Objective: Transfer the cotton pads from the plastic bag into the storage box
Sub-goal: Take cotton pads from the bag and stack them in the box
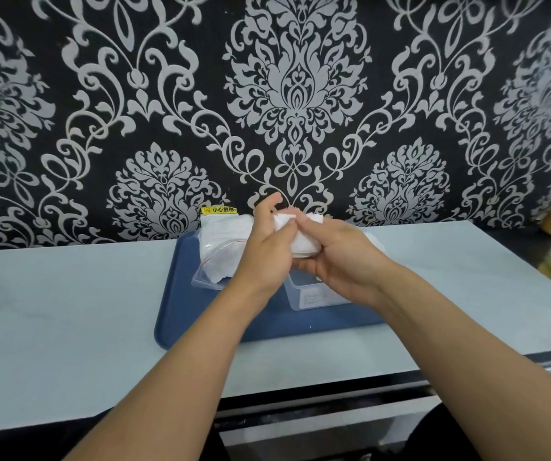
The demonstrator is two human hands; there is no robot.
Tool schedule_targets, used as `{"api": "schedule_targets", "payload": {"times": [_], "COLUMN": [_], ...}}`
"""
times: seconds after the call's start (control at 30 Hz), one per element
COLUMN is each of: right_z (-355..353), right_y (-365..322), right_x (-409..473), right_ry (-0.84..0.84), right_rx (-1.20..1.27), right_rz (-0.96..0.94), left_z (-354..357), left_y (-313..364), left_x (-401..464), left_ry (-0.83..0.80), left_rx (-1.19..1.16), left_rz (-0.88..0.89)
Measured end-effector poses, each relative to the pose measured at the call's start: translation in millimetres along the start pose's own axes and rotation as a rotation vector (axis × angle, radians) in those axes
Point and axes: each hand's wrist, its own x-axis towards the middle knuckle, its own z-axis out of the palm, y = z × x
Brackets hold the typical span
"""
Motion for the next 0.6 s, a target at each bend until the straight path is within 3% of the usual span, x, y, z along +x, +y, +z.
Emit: {"api": "schedule_targets", "payload": {"times": [0.1,0.2,0.3,0.43,0.6], "right_z": [-19,-38,-34,-20,-26], "right_y": [-12,-27,-23,-1,17], "right_x": [6,11,20,43,61], "right_ry": [0.196,0.374,0.388,0.483,0.496], "right_rx": [-0.121,-0.374,-0.759,-1.322,-1.641], "right_rz": [-0.096,-0.116,-0.042,-0.108,-0.076], "left_z": [-6,-14,-17,-13,-7], "left_y": [-4,-9,-14,-20,-23], "left_x": [2,2,0,-2,-5], "left_ry": [0.027,0.131,0.105,0.023,-0.143], "left_rx": [0.11,0.369,0.643,0.79,1.058], "left_rz": [0.086,0.241,0.276,0.198,0.169]}}
